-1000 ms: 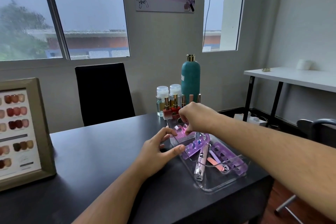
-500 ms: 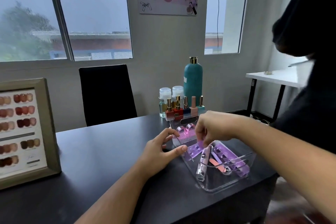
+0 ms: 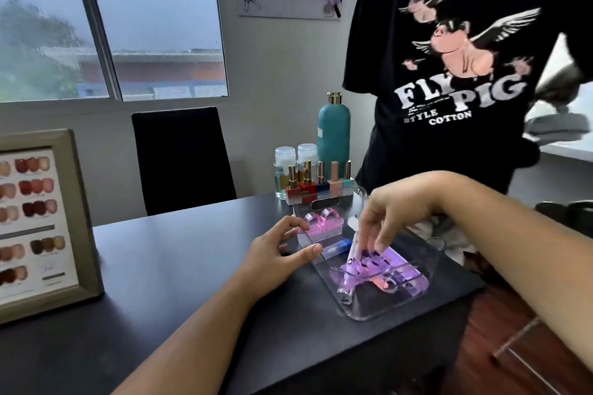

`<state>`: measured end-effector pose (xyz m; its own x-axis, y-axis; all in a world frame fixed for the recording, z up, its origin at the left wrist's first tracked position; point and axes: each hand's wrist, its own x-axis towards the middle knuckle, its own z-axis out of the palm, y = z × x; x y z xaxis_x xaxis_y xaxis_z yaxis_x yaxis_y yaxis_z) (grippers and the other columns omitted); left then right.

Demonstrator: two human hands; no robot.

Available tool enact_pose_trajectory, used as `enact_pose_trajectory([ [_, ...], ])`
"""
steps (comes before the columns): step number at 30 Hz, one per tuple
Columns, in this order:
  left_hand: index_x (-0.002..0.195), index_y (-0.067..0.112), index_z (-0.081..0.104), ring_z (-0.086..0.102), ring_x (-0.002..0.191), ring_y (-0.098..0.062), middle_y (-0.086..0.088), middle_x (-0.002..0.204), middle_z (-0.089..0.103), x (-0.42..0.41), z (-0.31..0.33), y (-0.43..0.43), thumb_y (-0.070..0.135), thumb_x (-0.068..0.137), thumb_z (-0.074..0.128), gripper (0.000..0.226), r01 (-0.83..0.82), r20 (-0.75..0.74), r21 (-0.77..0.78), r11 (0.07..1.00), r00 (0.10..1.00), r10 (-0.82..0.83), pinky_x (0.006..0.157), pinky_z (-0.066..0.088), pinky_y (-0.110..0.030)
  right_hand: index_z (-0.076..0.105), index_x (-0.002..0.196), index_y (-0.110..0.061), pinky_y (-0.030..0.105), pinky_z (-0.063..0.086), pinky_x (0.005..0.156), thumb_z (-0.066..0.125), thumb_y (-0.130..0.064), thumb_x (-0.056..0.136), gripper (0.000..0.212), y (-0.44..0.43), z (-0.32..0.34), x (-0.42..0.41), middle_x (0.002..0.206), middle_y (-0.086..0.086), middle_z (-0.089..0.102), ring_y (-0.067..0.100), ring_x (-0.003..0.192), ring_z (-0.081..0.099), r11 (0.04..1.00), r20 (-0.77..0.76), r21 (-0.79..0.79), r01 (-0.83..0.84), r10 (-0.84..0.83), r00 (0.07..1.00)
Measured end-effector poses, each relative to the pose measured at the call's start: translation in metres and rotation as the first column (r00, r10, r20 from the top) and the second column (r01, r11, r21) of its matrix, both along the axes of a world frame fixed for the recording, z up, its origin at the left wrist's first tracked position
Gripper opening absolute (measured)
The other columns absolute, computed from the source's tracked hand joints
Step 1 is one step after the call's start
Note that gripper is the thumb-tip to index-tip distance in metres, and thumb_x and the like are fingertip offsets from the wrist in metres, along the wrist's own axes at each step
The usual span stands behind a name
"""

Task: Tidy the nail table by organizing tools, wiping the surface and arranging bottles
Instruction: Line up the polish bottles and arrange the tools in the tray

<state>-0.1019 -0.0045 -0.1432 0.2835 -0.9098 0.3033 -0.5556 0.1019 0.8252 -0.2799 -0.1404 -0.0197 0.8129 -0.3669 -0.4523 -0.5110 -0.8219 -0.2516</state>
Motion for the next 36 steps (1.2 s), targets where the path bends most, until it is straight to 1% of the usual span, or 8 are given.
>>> enact_pose_trajectory([
  [4, 0.095, 0.047, 0.053, 0.048, 0.123, -0.003, 0.017, 0.125, 0.054, 0.001, 0.0, -0.001, 0.068, 0.06, 0.063, 0.041, 0.004, -0.001, -0.009, 1.0, 1.0, -0.004, 0.1, 0.04, -0.022, 0.075, 0.097, -0.025, 0.02, 0.052, 0.069, 0.07, -0.01, 0.082, 0.023, 0.003, -0.018, 0.014, 0.092, -0.01, 0.072, 0.001, 0.079, 0.063, 0.974, 0.234, -0.22, 0.047, 0.006, 0.972],
  [9, 0.096, 0.048, 0.053, 0.048, 0.123, -0.003, 0.016, 0.125, 0.055, 0.001, -0.001, -0.001, 0.071, 0.059, 0.062, 0.044, 0.008, 0.001, -0.003, 1.0, 1.0, -0.008, 0.099, 0.04, -0.022, 0.075, 0.095, -0.029, 0.005, 0.037, 0.046, 0.076, -0.015, 0.077, 0.023, 0.016, -0.036, 0.026, 0.059, -0.026, 0.055, -0.01, 0.054, 0.053, 0.967, 0.112, -0.252, -0.031, 0.061, 0.992],
  [12, 0.096, 0.048, 0.053, 0.048, 0.122, -0.002, 0.018, 0.123, 0.056, 0.001, -0.002, -0.002, 0.07, 0.059, 0.063, 0.044, 0.005, -0.005, -0.005, 1.0, 1.0, -0.005, 0.096, 0.039, -0.019, 0.075, 0.093, -0.027, 0.014, 0.045, 0.055, 0.073, -0.011, 0.078, 0.022, 0.016, -0.037, 0.026, 0.065, -0.024, 0.056, -0.003, 0.062, 0.057, 0.967, 0.09, -0.254, -0.037, 0.062, 0.994],
  [19, 0.097, 0.045, 0.054, 0.049, 0.121, -0.003, 0.016, 0.124, 0.056, 0.001, -0.001, -0.002, 0.067, 0.06, 0.064, 0.044, -0.001, -0.012, -0.009, 1.0, 1.0, 0.001, 0.096, 0.04, -0.019, 0.074, 0.1, -0.027, 0.017, 0.04, 0.062, 0.073, -0.009, 0.078, 0.028, 0.019, -0.036, 0.022, 0.082, -0.019, 0.056, 0.005, 0.08, 0.057, 0.961, 0.14, -0.273, -0.04, 0.081, 0.987],
  [22, 0.097, 0.046, 0.054, 0.048, 0.122, -0.004, 0.014, 0.127, 0.056, 0.002, -0.002, -0.002, 0.068, 0.059, 0.064, 0.045, 0.004, -0.008, -0.002, 1.0, 1.0, -0.004, 0.098, 0.04, -0.022, 0.074, 0.097, -0.032, 0.014, 0.038, 0.062, 0.076, -0.02, 0.077, 0.023, 0.02, -0.017, 0.013, 0.079, -0.02, 0.063, -0.003, 0.073, 0.056, 0.978, 0.16, -0.204, -0.049, 0.083, 0.984],
  [25, 0.097, 0.047, 0.053, 0.048, 0.121, -0.003, 0.016, 0.125, 0.055, 0.002, -0.002, -0.003, 0.068, 0.06, 0.063, 0.044, 0.004, -0.001, 0.002, 1.0, 1.0, -0.004, 0.099, 0.04, -0.022, 0.071, 0.089, -0.034, 0.015, 0.036, 0.056, 0.079, -0.026, 0.073, 0.02, 0.03, -0.013, 0.009, 0.071, -0.025, 0.063, -0.014, 0.059, 0.054, 0.979, 0.021, -0.164, -0.12, 0.125, 0.992],
  [31, 0.098, 0.049, 0.052, 0.048, 0.121, -0.004, 0.016, 0.127, 0.054, 0.003, -0.002, -0.003, 0.069, 0.06, 0.063, 0.044, 0.003, 0.014, 0.006, 1.0, 1.0, -0.003, 0.099, 0.04, -0.023, 0.065, 0.071, -0.029, 0.014, 0.037, 0.055, 0.076, -0.019, 0.077, 0.016, 0.035, -0.027, 0.009, 0.062, -0.022, 0.061, -0.006, 0.055, 0.052, 0.982, 0.005, -0.154, -0.108, 0.111, 0.994],
  [36, 0.097, 0.048, 0.053, 0.048, 0.119, -0.002, 0.016, 0.125, 0.054, 0.003, -0.002, -0.003, 0.068, 0.06, 0.064, 0.043, 0.002, 0.007, 0.011, 1.0, 1.0, -0.002, 0.097, 0.04, -0.021, 0.069, 0.082, -0.022, 0.011, 0.044, 0.06, 0.071, -0.014, 0.082, 0.008, 0.021, -0.017, 0.015, 0.074, -0.013, 0.065, -0.007, 0.06, 0.055, 0.994, 0.198, -0.101, -0.048, 0.067, 0.978],
])
